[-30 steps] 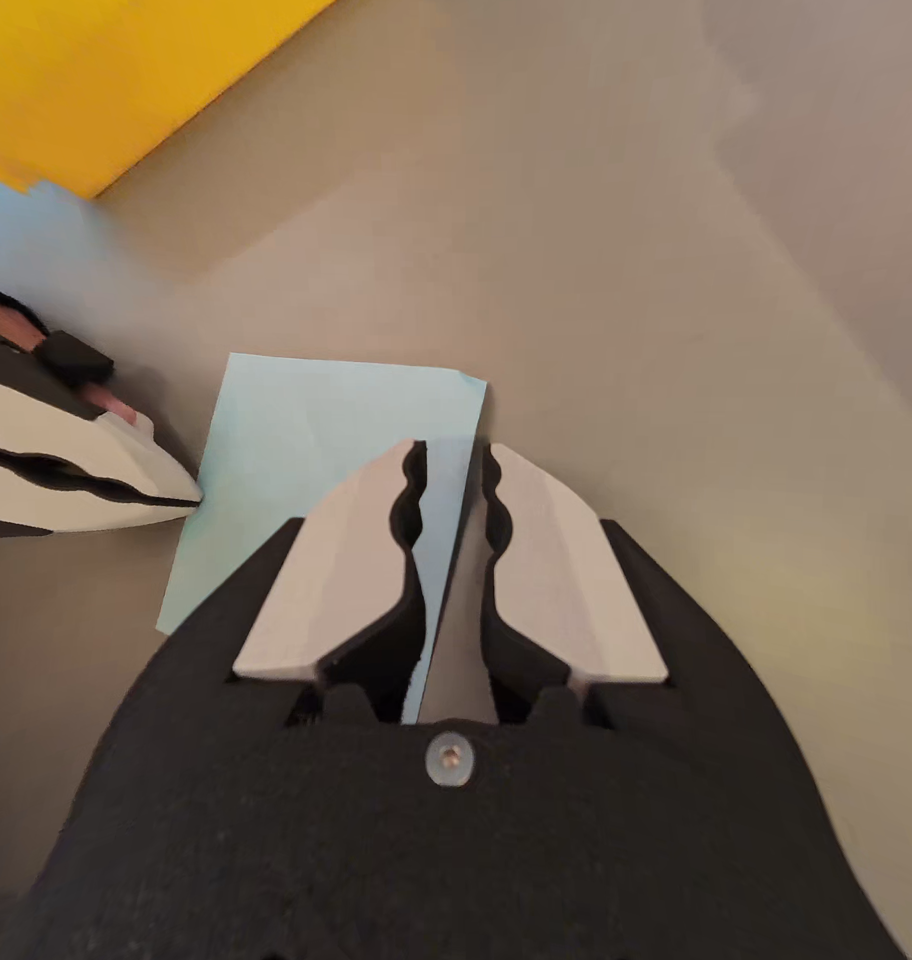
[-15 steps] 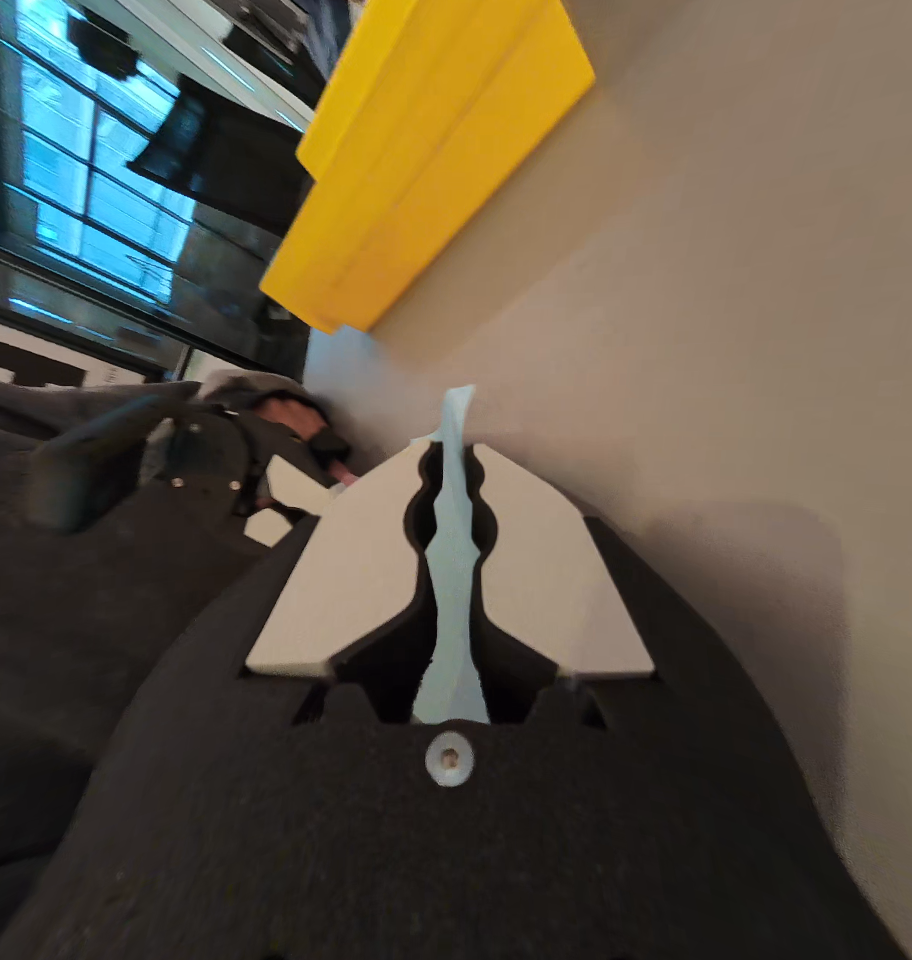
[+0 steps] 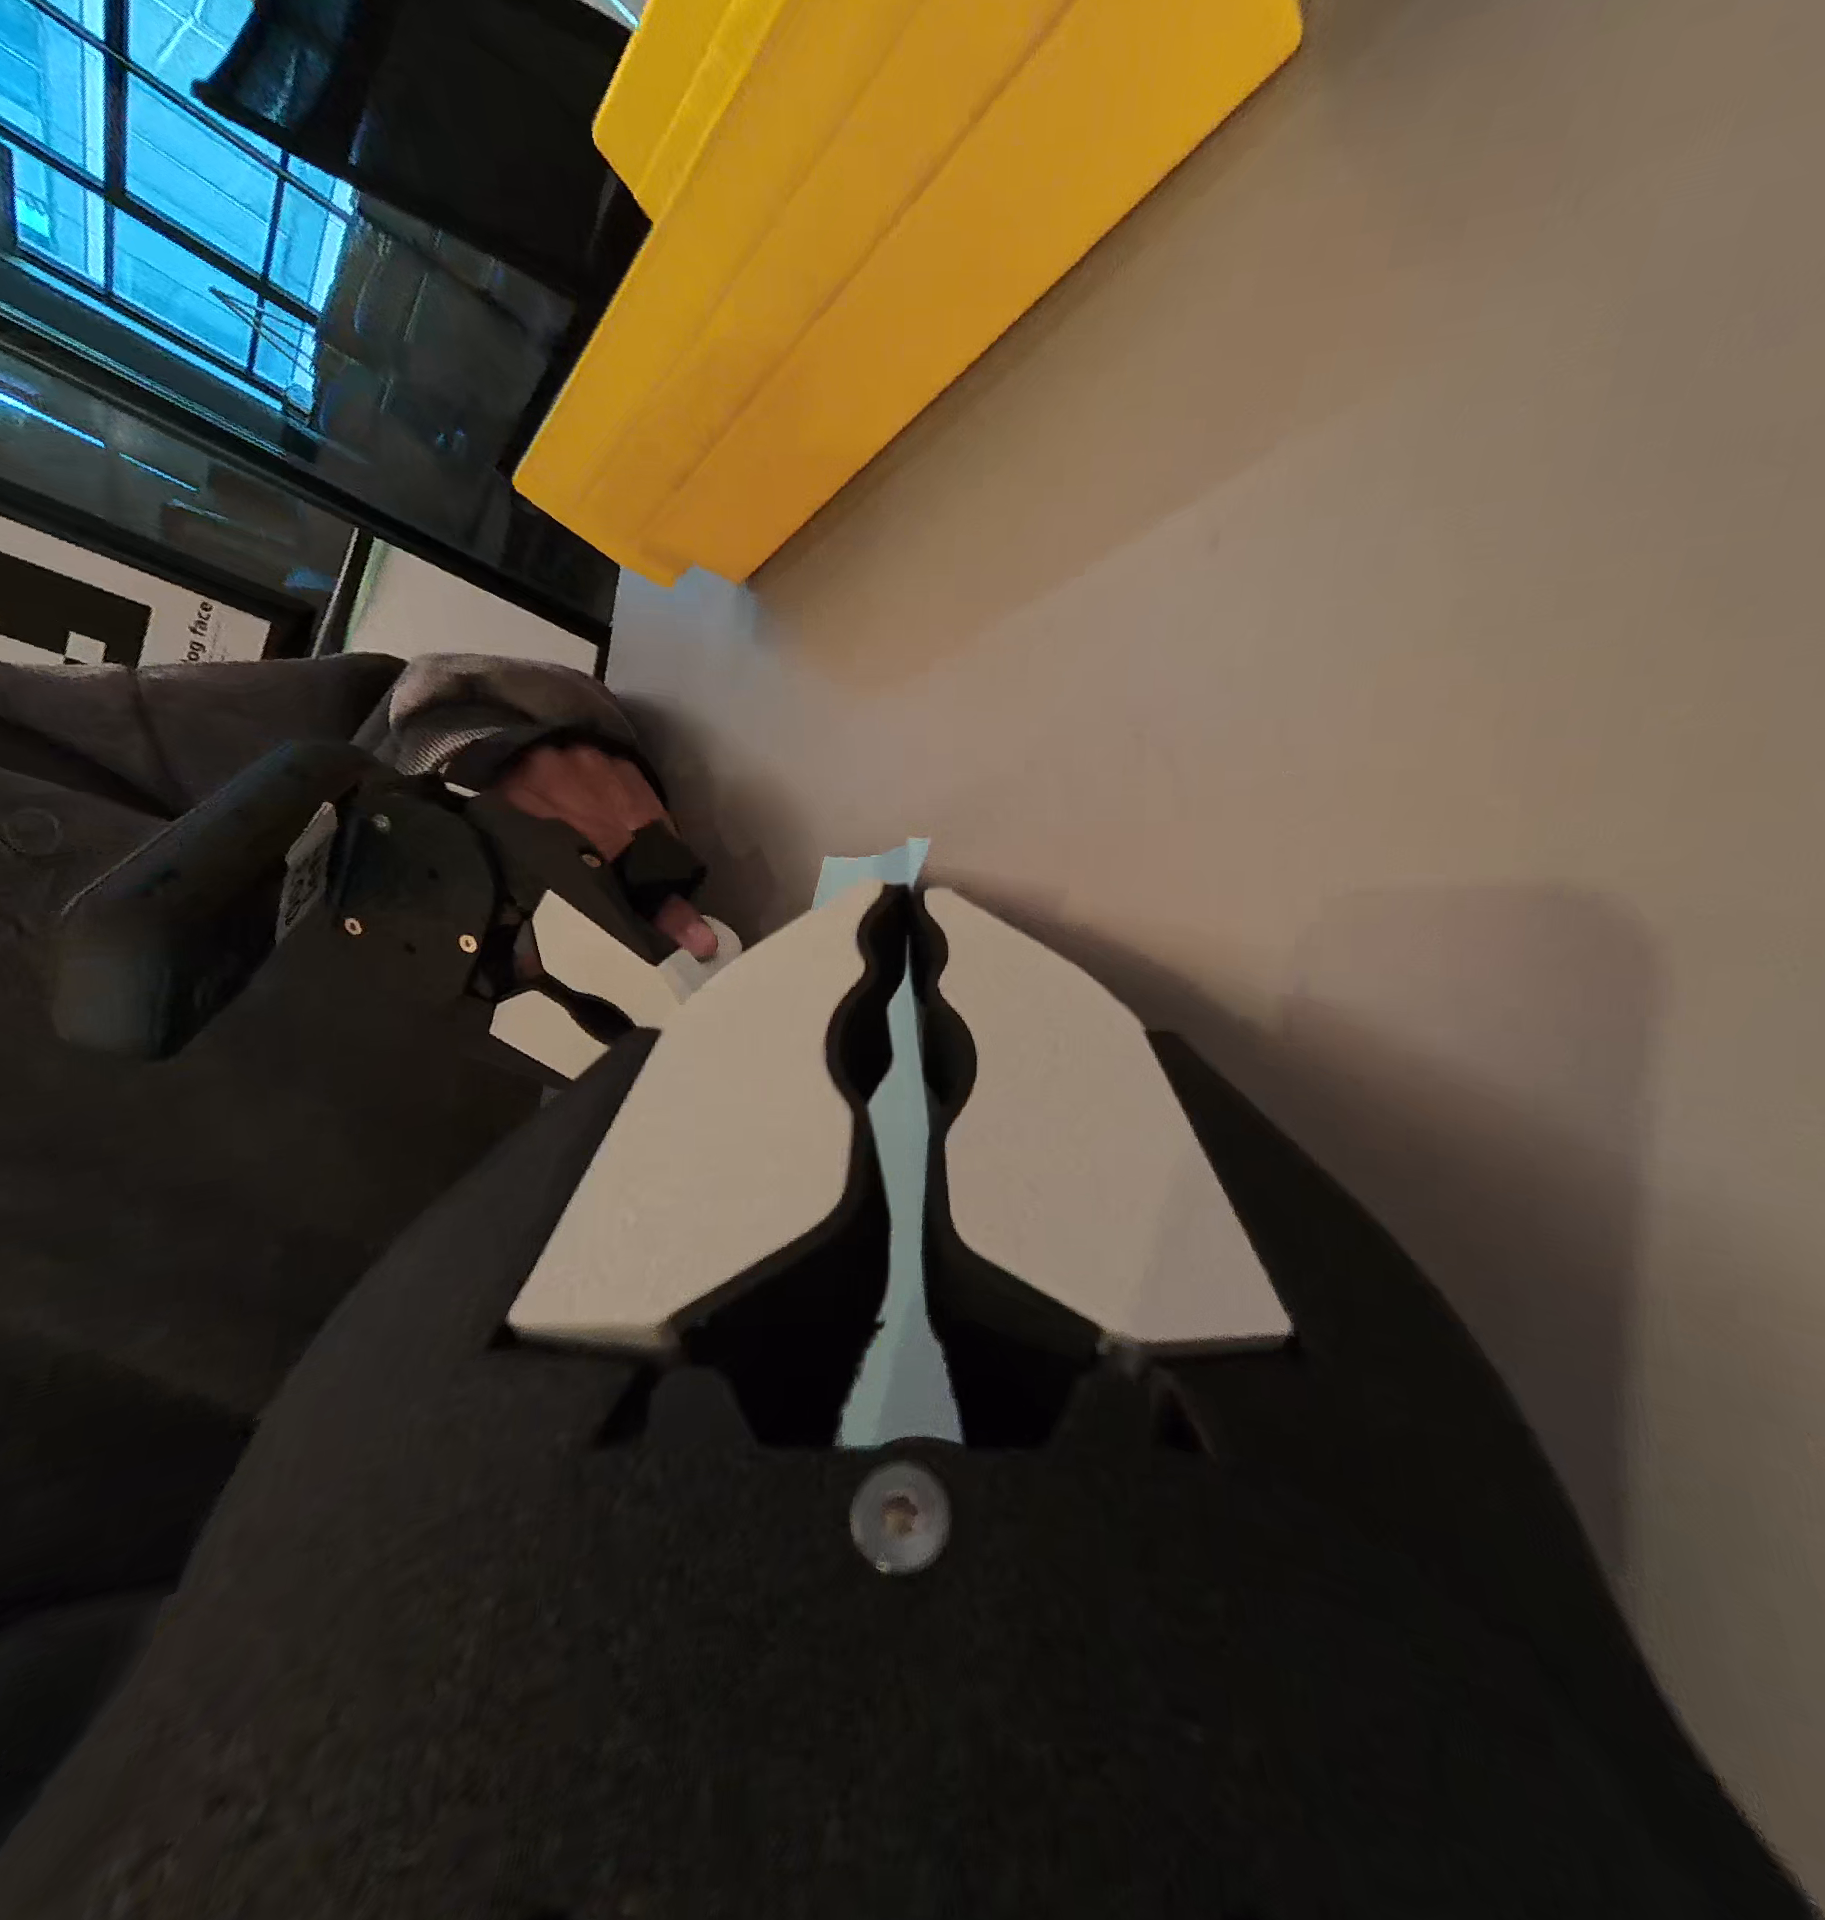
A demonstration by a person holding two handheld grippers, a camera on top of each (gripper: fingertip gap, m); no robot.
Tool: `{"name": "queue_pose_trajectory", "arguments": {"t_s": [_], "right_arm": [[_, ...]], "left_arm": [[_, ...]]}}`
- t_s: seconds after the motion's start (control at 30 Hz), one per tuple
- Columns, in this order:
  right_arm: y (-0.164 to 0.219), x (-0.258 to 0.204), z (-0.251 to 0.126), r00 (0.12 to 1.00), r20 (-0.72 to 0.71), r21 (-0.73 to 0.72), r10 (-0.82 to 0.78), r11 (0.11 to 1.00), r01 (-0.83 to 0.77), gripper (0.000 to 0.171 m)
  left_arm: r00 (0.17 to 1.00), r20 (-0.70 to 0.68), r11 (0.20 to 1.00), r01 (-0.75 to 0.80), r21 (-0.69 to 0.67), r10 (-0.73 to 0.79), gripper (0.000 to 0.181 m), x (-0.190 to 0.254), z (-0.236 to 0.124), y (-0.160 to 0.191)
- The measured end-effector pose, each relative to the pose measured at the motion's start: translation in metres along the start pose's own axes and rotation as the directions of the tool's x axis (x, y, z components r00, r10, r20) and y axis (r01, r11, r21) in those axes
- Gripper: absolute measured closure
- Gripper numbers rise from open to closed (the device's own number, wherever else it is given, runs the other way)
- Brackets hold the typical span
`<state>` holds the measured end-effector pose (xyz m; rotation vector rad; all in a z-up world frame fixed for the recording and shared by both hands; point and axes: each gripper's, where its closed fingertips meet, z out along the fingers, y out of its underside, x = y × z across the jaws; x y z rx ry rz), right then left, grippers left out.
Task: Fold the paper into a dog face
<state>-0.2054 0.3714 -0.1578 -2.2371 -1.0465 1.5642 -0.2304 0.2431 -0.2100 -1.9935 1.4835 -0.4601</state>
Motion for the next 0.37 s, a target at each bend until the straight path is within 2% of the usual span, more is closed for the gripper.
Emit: {"name": "queue_pose_trajectory", "arguments": {"t_s": [0.13,0.23,0.3,0.37], "right_arm": [[-0.005,-0.001,-0.008,0.999,-0.024,0.029,-0.031,0.999,0.032,0.171],[-0.003,-0.009,-0.011,0.974,-0.112,0.005,-0.199,0.98,0.2,0.171],[0.007,-0.02,-0.01,0.902,-0.198,-0.072,-0.383,0.924,0.377,0.171],[0.026,-0.029,-0.007,0.763,-0.269,-0.208,-0.588,0.809,0.55,0.171]], "left_arm": [[1.0,-0.005,1.0,0.002,0.002,-0.002,0.181,0.0,0.0,0.0],[1.0,-0.016,1.0,0.024,0.006,-0.024,0.181,0.0,0.0,0.0],[0.999,-0.026,0.999,0.04,0.008,-0.04,0.181,0.0,0.0,0.0],[0.998,-0.032,0.999,0.049,0.01,-0.048,0.181,0.0,0.0,0.0]]}}
